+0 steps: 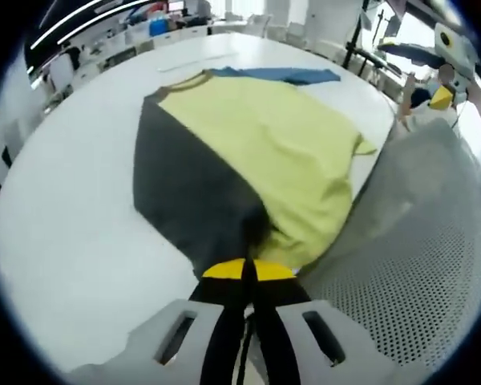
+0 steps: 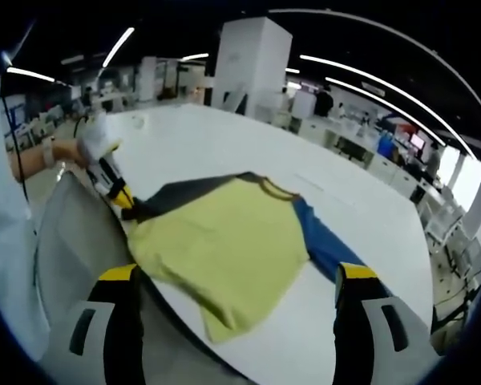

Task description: Fold the garment on the visible template until the final outline fits inside the template.

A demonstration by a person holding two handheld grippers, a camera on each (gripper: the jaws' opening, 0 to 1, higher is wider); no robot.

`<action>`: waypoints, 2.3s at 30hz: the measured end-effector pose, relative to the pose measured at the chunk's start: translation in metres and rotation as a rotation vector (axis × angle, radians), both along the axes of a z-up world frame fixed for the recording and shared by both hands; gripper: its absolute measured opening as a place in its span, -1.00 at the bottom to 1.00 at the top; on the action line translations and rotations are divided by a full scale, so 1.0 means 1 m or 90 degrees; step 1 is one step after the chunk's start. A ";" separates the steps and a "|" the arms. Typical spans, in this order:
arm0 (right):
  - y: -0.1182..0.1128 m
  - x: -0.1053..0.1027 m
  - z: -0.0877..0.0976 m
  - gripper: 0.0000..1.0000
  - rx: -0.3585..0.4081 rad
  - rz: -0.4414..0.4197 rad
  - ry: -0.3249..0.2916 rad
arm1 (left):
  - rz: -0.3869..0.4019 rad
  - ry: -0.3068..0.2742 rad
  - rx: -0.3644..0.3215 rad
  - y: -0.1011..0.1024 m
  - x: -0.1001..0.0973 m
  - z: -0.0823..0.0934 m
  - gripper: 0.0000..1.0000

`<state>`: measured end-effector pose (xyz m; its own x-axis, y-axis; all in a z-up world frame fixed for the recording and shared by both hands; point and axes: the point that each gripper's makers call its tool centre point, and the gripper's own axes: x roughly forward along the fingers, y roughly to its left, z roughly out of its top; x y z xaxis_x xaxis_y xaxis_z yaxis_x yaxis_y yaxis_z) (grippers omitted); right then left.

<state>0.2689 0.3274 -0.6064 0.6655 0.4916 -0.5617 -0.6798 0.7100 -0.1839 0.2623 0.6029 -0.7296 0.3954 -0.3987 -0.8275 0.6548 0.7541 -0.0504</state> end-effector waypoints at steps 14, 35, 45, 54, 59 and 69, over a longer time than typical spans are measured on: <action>-0.003 0.000 0.002 0.99 -0.003 -0.010 -0.008 | 0.036 -0.089 0.021 0.024 0.030 0.028 -1.00; -0.009 -0.001 0.007 0.99 -0.001 -0.030 -0.018 | 0.051 -0.157 0.094 0.082 0.075 0.077 -1.00; -0.009 0.002 0.012 0.99 0.001 -0.035 -0.028 | 0.056 -0.167 0.097 0.094 0.099 0.092 -1.00; -0.017 0.004 0.015 0.99 -0.002 -0.051 -0.032 | 0.068 -0.139 0.088 0.107 0.105 0.087 -1.00; -0.018 0.003 0.015 0.99 -0.004 -0.054 -0.031 | 0.086 -0.119 0.083 0.118 0.103 0.079 -1.00; -0.022 0.010 0.023 0.99 -0.009 -0.066 -0.046 | 0.129 -0.097 0.080 0.141 0.099 0.064 -1.00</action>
<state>0.2786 0.3057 -0.5833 0.7506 0.4112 -0.5172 -0.5882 0.7724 -0.2396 0.3617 0.7435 -0.6654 0.5799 -0.1969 -0.7906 0.4824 0.8650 0.1383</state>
